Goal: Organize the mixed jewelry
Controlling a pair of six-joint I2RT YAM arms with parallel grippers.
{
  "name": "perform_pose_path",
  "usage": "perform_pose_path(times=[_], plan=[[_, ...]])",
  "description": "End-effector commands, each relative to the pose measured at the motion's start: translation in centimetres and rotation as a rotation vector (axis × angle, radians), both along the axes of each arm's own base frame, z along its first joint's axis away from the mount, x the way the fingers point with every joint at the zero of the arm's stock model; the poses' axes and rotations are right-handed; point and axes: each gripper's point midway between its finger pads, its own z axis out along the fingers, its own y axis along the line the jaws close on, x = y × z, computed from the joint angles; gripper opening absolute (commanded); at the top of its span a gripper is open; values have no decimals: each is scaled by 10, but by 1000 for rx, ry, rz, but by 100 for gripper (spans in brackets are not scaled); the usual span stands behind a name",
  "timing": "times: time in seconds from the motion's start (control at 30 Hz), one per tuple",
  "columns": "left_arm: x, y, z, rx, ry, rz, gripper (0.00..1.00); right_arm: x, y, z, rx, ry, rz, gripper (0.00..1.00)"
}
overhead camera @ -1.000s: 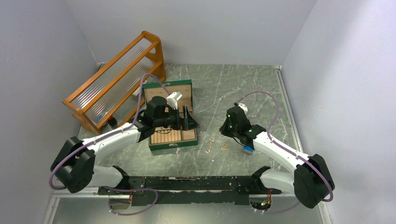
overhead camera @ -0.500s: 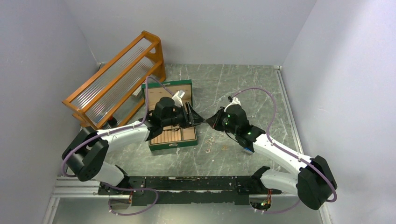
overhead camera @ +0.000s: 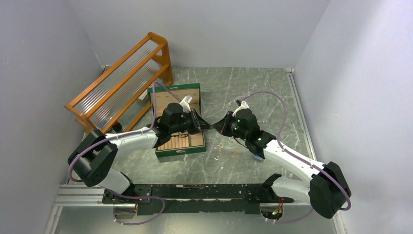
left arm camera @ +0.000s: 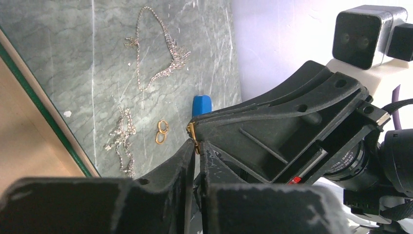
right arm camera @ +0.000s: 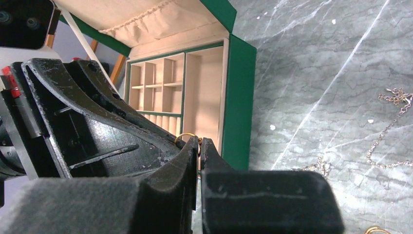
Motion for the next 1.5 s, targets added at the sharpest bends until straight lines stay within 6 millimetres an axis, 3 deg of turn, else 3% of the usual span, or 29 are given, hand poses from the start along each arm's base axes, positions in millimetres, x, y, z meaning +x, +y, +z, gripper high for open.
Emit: perform_pose_path(times=[0.0,0.17,0.37,0.53,0.67,0.8,0.9,1.17,1.2,1.27,1.47], plan=[[4,-5,3,-17,-46,4,10,3,6,8,23,-24,9,4],[4,-6,3,-19,-60,-7,5,2,7,6,29,-16,11,7],[4,-1,4,22,-105,-9,5,1,-1,14,62,-15,-45,38],[3,1,12,46,-151,-35,5,1,-9,27,82,-48,-81,43],[-1,0,27,31,-202,-68,5,-2,-7,41,116,-78,-60,49],[-8,0,62,-22,-274,-143,5,-6,3,59,174,-71,12,65],[-17,5,88,-24,-334,-196,5,-9,11,88,265,-97,92,74],[-36,29,140,-120,-445,-347,5,-32,12,159,537,-259,286,77],[-39,31,145,-137,-452,-369,5,-35,13,163,548,-267,310,75],[-43,33,156,-168,-470,-403,5,-41,16,170,554,-281,361,59],[-54,34,177,-219,-493,-456,5,-47,19,183,553,-323,414,53]])
